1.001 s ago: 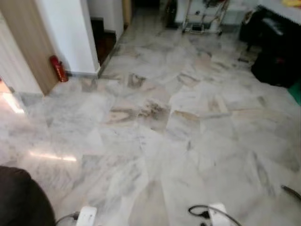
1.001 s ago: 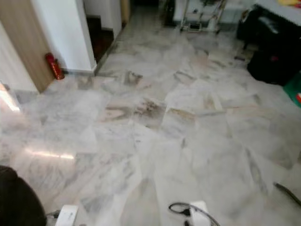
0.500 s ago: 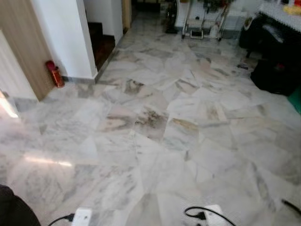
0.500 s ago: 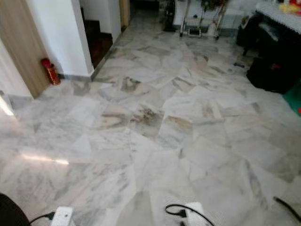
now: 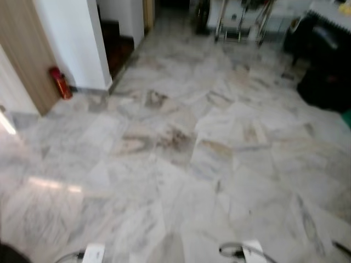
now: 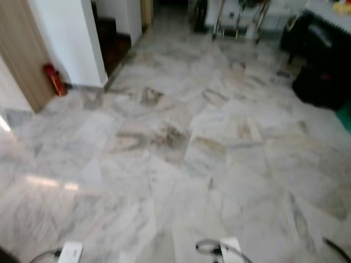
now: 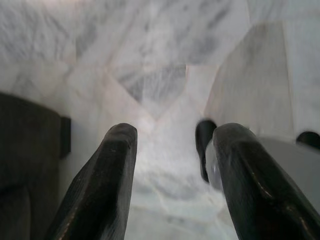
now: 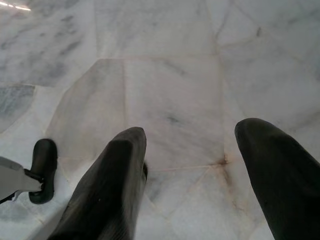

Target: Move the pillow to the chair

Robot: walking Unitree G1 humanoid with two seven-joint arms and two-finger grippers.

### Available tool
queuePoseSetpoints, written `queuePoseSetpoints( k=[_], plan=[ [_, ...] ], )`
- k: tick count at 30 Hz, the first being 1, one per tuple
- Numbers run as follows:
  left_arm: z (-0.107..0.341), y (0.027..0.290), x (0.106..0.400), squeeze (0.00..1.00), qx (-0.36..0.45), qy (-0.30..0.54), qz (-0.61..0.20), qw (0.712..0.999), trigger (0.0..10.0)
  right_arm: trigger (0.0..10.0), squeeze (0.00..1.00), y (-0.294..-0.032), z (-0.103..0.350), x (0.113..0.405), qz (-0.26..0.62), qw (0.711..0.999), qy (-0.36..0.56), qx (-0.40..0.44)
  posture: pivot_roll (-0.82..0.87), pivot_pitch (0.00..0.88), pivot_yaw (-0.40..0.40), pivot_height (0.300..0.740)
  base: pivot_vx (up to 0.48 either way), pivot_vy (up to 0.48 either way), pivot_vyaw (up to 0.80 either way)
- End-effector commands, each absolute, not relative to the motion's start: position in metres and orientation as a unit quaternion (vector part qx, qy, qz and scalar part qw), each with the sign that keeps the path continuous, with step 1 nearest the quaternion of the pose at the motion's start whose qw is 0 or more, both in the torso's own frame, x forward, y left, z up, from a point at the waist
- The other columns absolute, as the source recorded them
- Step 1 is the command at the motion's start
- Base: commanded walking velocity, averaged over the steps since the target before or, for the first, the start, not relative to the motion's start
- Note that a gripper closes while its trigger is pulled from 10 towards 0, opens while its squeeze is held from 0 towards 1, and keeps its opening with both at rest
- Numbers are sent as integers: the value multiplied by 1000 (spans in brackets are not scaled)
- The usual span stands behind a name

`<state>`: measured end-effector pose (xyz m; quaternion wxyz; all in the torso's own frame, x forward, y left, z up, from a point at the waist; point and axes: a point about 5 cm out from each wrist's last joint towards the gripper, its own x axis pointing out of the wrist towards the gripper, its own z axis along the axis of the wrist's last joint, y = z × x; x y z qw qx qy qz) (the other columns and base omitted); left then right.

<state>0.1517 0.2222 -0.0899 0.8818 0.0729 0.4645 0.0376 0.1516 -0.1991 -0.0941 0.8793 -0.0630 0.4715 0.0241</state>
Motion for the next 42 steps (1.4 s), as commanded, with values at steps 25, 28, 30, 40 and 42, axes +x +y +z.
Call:
queuePoseSetpoints(
  k=[25,28,30,40,42],
  plan=[
    [-91,218,151,0,67,469,32,880,10000,10000,0,-210,-95,144,10,874,482,-64,35,5,-29,740,48,0,0],
    [-91,218,152,0,68,467,32,881,10000,10000,0,-209,-95,145,10,874,482,-63,34,9,-28,740,167,0,0],
    [-91,217,153,0,68,467,32,881,10000,10000,0,-209,-95,145,10,874,482,-62,33,10,-27,740,251,0,0],
    [-91,218,153,0,69,466,32,881,10000,10000,0,-210,-96,143,-2,871,487,-63,35,12,-25,740,252,0,-175],
    [-90,218,153,0,69,466,32,882,10000,10000,0,-210,-96,143,-3,872,486,-59,36,12,-26,740,251,0,-775]
  ],
)
